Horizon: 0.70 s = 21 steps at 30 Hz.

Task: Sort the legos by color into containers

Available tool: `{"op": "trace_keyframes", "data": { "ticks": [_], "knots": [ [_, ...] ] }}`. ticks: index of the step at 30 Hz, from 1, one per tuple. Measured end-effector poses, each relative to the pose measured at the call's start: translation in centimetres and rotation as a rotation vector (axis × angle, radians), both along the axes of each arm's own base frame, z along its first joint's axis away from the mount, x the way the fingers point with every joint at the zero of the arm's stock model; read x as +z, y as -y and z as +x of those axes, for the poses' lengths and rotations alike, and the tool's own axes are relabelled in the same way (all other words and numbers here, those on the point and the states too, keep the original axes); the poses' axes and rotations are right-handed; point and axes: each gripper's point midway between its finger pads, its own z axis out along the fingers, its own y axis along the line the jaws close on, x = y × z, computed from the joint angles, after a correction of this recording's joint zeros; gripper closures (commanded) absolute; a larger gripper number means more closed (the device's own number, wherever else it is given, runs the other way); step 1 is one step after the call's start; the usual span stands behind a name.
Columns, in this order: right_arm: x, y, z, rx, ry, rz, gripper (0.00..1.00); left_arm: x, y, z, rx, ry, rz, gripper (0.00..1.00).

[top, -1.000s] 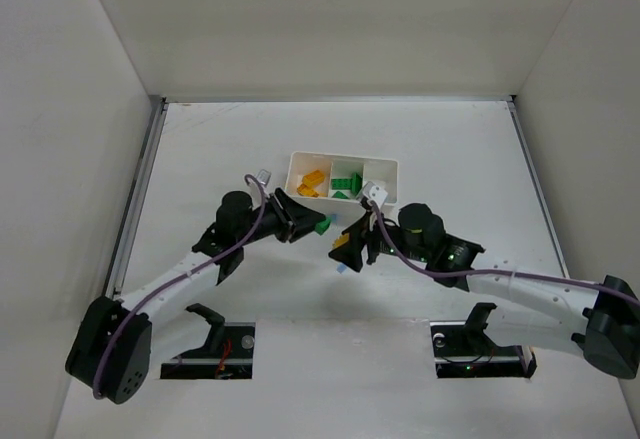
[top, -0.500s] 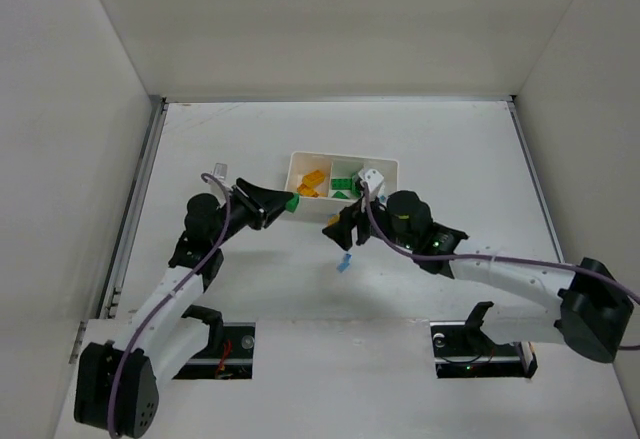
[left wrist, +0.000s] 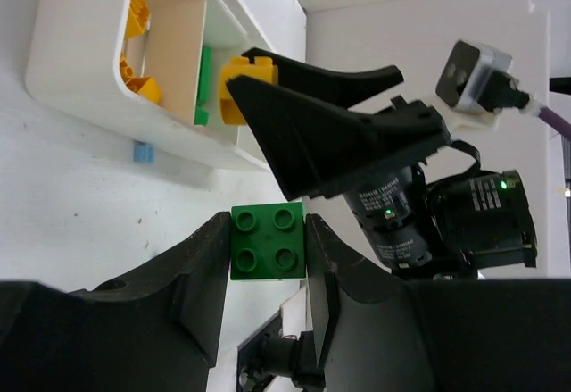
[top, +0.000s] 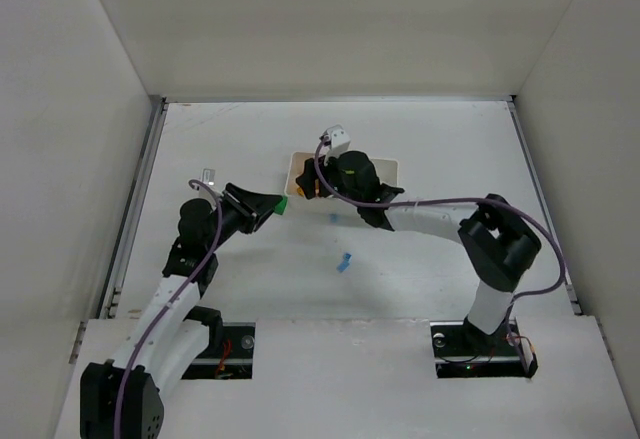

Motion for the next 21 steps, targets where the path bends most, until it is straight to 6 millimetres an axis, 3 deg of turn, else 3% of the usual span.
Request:
{"op": "trace_keyframes", "data": {
  "ticks": [5,9,13,18,20,21],
  "knots": [
    [-2.0,0.4,1.8,-0.050,-0.030,-0.013,0.37,-0.9,-0.2,0.2,0.010,-0.017,0.024,0.86],
    [-1.5,0.6,2.9,-0.081,-0.023,0.007,0.14,-1.6,-0.3,0.5,0.018,-0.033,0.039,0.86],
    [-0.6,0.6,3.5,-0.100,-0.006,0.028,0.07,-2.2,-0.3,0.6,0.021,-0.046,0.054,0.86],
    [-0.1,1.1,3.8,-0.128,0.003,0.034,0.13,-3.0,0.2,0.7,0.018,-0.058,0.086,0.86],
    [0.7,2.0,3.5,-0.151,0.016,0.039,0.27,-3.3,0.8,0.8,0.008,-0.060,0.110,0.86],
    [1.2,2.8,3.2,-0.167,0.024,0.041,0.39,-3.3,1.2,1.0,0.004,-0.058,0.124,0.86]
  ]
}}
